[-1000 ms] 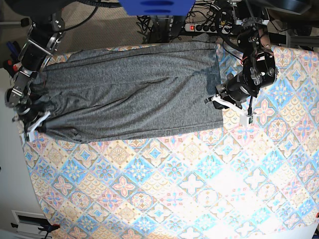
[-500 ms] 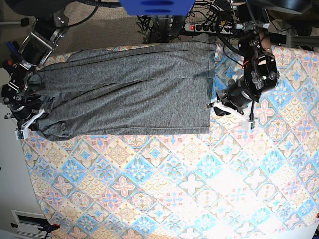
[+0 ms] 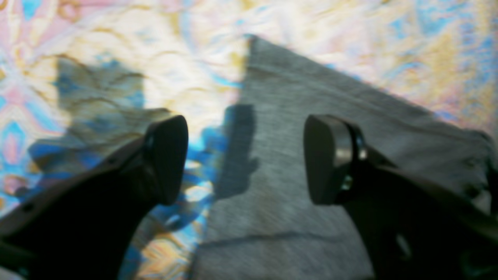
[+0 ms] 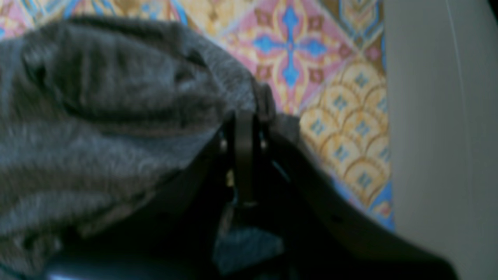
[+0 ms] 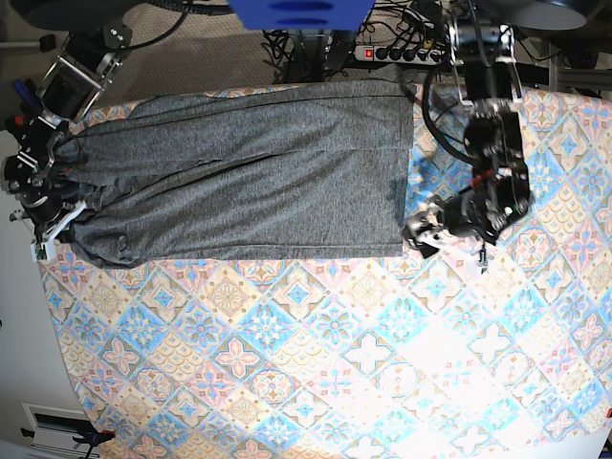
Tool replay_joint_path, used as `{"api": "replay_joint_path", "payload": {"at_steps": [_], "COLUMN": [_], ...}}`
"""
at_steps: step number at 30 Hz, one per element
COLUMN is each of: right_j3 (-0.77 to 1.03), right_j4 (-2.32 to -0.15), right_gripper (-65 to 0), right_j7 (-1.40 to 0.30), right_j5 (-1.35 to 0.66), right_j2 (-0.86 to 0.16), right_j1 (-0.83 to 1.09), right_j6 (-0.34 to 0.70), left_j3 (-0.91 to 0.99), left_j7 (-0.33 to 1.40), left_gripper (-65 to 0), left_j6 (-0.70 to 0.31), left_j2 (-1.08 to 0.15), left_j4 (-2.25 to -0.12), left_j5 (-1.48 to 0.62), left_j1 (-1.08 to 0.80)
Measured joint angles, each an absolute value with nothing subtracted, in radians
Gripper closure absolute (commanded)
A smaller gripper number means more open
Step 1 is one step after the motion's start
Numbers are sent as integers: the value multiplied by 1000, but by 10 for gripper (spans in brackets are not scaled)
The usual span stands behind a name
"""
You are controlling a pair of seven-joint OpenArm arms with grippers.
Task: Layout the t-shirt on the table in an organized manner, then fold the t-shirt properly
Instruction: 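Lift the shirt edge with the left gripper and fold it over the shirt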
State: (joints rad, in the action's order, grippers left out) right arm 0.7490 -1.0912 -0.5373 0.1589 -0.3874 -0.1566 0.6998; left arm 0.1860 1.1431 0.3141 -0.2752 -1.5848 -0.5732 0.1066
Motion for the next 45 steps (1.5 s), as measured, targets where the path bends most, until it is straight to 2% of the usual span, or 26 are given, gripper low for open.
{"api": "replay_joint_path", "payload": {"at_steps": [3,8,17,23,33,36,42,45], "right_j3": [751,751,751,751,751,751,751,751], "right_j4": [-1091,-1092,-1091,-1091,-1091,-1091,-1091,-1091], "right_gripper": [0,0,0,0,0,0,0,0], "right_j7": [-548,-535,-538,-537,-538,-538,-538,-537], "right_j5": [163,159,159,159,159,159,159,159], "right_j2": [-385,-388,-386,-386,-386,-386,-386,-386], "right_j1": [-144,-146,-141,-139,-139,-139,-139,-139], "right_j6": [699,699,699,699,699,700,699,699], "left_j3": [186,185,136,19,24,24,-38,-40], "left_j7": [1079,1048,1026,1011,1000,966,942,930], "left_gripper": [-382,-383,-378,-377,-373,-315,-85,0], "left_j6": [281,83,-80,-85,-86,-87,-72,-64], "left_j2": [-292,-294,-302,-243,-179,-147,-133,-133], "left_j4": [-1515,-1444,-1188,-1169,-1127,-1095,-1083,-1083], "left_j5": [-564,-568,-561,-555,-547,-541,-504,-498], "left_j1": [128,151,289,321,330,339,344,337]}}
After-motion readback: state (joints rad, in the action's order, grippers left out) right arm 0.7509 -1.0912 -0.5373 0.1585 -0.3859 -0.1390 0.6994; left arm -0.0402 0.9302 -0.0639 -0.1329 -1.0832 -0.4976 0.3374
